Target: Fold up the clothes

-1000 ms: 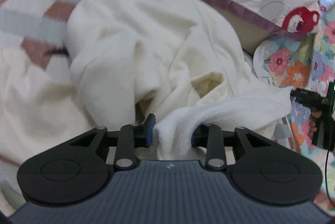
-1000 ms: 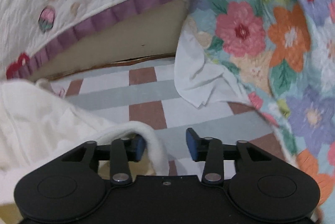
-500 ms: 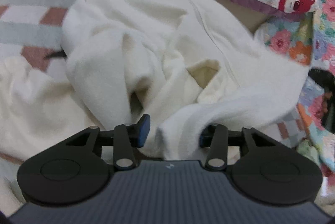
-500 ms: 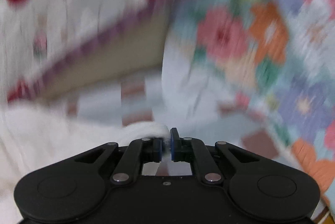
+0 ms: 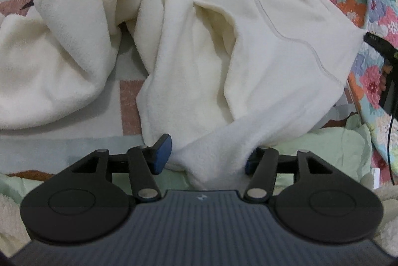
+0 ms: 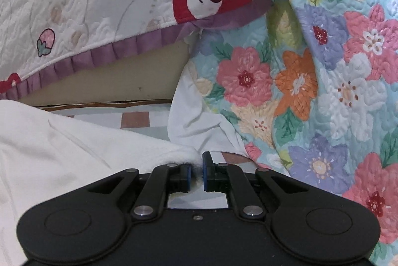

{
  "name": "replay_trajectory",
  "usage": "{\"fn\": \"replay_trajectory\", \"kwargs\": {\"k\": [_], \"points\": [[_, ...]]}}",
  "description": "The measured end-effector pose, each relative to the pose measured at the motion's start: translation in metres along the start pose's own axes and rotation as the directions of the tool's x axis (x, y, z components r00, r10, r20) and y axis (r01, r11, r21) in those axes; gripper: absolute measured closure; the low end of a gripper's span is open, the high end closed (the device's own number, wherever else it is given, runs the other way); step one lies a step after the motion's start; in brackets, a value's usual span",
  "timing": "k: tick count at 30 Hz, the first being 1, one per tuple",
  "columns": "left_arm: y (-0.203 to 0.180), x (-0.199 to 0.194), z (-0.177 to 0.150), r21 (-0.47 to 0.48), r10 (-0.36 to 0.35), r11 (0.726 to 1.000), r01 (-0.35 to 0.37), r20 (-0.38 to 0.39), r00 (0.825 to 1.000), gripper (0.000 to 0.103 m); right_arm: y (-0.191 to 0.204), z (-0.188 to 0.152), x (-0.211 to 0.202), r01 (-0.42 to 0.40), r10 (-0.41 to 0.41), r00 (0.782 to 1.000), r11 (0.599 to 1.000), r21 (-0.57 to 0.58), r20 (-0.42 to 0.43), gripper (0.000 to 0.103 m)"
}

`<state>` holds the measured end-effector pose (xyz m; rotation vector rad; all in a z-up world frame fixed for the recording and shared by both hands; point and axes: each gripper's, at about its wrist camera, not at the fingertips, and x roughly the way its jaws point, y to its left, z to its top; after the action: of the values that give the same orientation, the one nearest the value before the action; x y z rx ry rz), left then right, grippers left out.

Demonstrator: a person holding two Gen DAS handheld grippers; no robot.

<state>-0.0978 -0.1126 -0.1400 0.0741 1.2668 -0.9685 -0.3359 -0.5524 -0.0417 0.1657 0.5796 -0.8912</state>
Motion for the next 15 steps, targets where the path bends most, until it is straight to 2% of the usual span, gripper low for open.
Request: {"fn": "replay_trajectory", "kwargs": {"k": [3, 4, 5, 6, 7, 8, 9, 12, 13, 15], "points": [[-0.009, -0.003, -0.001, 0.059, 0.022, 0.998, -0.021, -0.006, 1.0, 0.046, 0.0, 0.004, 0.002, -0.004, 0.004, 1.0, 1.0, 0.008, 0.0, 0.095], [-0.012, -0.006, -0.002, 0.094, 0.025, 0.995, -0.026, 0.008, 1.0, 0.05, 0.0, 0.007, 0.003, -0.007, 0.007, 1.0, 1.0, 0.017, 0.002, 0.095], [-0.015, -0.009, -0.003, 0.128, 0.028, 0.991, -0.031, 0.022, 0.999, 0.076, 0.0, 0.01, 0.004, -0.01, 0.01, 1.0, 1.0, 0.022, 0.005, 0.095], [-0.02, -0.017, -0.002, 0.147, 0.033, 0.988, -0.043, 0.072, 0.997, 0.094, 0.001, 0.012, 0.004, -0.014, 0.014, 1.0, 1.0, 0.026, 0.006, 0.095], [-0.024, -0.027, -0.001, 0.164, 0.036, 0.985, -0.056, 0.124, 0.992, 0.096, 0.001, 0.013, 0.006, -0.018, 0.018, 1.0, 0.999, 0.026, 0.004, 0.095], [-0.03, -0.04, 0.001, 0.18, 0.048, 0.98, -0.086, 0.205, 0.977, 0.096, 0.001, 0.013, 0.007, -0.024, 0.024, 1.0, 0.999, 0.028, -0.002, 0.095], [-0.035, -0.053, 0.004, 0.196, 0.077, 0.971, -0.136, 0.285, 0.955, 0.096, 0.001, 0.013, 0.009, -0.027, 0.028, 1.0, 0.999, 0.033, -0.01, 0.095], [-0.043, -0.069, 0.006, 0.236, 0.135, 0.942, -0.239, 0.385, 0.913, 0.096, -0.002, 0.005, 0.015, -0.045, 0.047, 0.998, 0.997, 0.058, -0.035, 0.095], [-0.04, -0.066, 0.005, 0.228, 0.138, 0.946, -0.231, 0.362, 0.922, 0.094, -0.003, 0.002, 0.016, -0.049, 0.052, 0.998, 0.997, 0.066, -0.043, 0.095], [-0.03, -0.044, 0.004, 0.174, 0.119, 0.971, -0.161, 0.231, 0.966, 0.091, -0.005, -0.006, 0.021, -0.052, 0.057, 0.996, 0.995, 0.083, -0.063, 0.094]]}}
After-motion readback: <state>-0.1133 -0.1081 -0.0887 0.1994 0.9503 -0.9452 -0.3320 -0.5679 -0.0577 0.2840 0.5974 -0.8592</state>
